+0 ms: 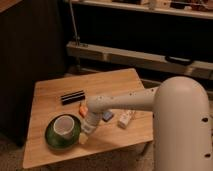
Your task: Push the ceramic bowl across the table
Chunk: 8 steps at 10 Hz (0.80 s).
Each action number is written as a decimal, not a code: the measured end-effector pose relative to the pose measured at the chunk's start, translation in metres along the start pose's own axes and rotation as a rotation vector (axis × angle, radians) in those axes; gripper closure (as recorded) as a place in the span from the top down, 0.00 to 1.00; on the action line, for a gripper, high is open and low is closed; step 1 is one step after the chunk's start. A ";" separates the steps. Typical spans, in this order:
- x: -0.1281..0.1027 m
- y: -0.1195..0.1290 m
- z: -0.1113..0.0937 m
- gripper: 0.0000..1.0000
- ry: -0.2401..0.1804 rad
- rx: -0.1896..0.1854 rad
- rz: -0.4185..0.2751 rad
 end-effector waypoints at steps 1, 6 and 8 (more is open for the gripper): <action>-0.004 -0.002 0.001 0.00 0.003 -0.007 -0.008; -0.052 -0.013 0.004 0.00 0.016 -0.034 -0.073; -0.072 -0.017 0.009 0.00 0.022 -0.051 -0.101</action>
